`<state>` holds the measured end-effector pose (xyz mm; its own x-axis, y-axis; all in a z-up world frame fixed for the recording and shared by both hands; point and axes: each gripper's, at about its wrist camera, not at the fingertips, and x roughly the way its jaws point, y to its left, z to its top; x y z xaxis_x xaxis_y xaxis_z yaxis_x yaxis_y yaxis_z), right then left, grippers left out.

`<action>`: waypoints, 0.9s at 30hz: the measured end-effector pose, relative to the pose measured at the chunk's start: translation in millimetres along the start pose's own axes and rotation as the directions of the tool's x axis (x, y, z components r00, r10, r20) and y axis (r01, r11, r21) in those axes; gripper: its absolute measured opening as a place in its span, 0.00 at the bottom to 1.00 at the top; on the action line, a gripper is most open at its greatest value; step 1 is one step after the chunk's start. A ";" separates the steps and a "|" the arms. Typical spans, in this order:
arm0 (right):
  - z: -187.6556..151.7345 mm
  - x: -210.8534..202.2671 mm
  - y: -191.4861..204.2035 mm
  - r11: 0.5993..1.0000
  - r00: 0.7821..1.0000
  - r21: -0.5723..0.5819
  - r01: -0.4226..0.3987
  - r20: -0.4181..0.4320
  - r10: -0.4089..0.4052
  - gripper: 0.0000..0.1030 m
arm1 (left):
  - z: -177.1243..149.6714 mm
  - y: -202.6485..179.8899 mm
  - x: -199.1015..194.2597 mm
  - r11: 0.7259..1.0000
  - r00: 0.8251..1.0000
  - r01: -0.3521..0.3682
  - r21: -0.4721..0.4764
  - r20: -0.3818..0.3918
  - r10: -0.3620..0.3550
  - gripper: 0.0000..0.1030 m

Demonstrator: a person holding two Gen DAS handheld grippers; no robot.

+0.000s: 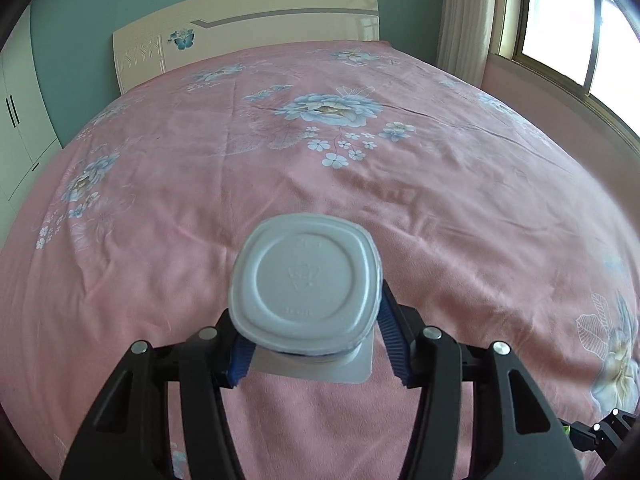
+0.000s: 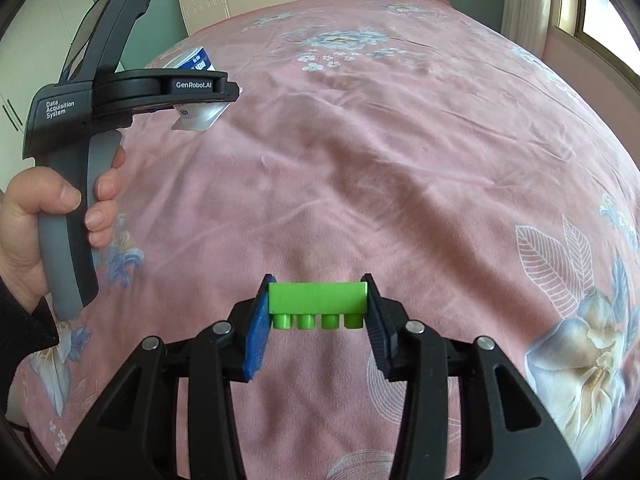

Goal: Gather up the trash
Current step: 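Carry the white jar and green brick in both tools down over the bin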

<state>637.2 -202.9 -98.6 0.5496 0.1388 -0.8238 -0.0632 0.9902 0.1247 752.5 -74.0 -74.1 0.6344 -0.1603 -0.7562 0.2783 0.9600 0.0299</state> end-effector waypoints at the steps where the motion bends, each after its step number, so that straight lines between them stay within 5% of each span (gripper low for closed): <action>1: -0.2 -8.2 1.5 1.000 1.000 -0.024 -0.002 0.014 0.002 0.43 | -5.9 -2.2 -11.9 1.000 1.000 -0.004 0.010 0.002 0.004 0.55; 17: -70.5 -112.9 23.4 0.974 0.978 -0.227 -0.025 0.194 0.071 0.43 | -133.9 -13.1 -150.1 0.993 0.996 -0.087 0.073 -0.023 0.089 0.55; 27: -121.0 -239.0 47.8 0.970 0.977 -0.230 -0.075 0.177 0.118 0.43 | -183.8 -34.6 -299.5 0.993 0.993 -0.116 0.032 0.013 0.115 0.55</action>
<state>402.0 -186.7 37.3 0.6773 0.2491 -0.6923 -0.2943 0.9541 0.0554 420.3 -17.0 31.2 0.6712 -0.0513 -0.7395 0.2262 0.9642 0.1384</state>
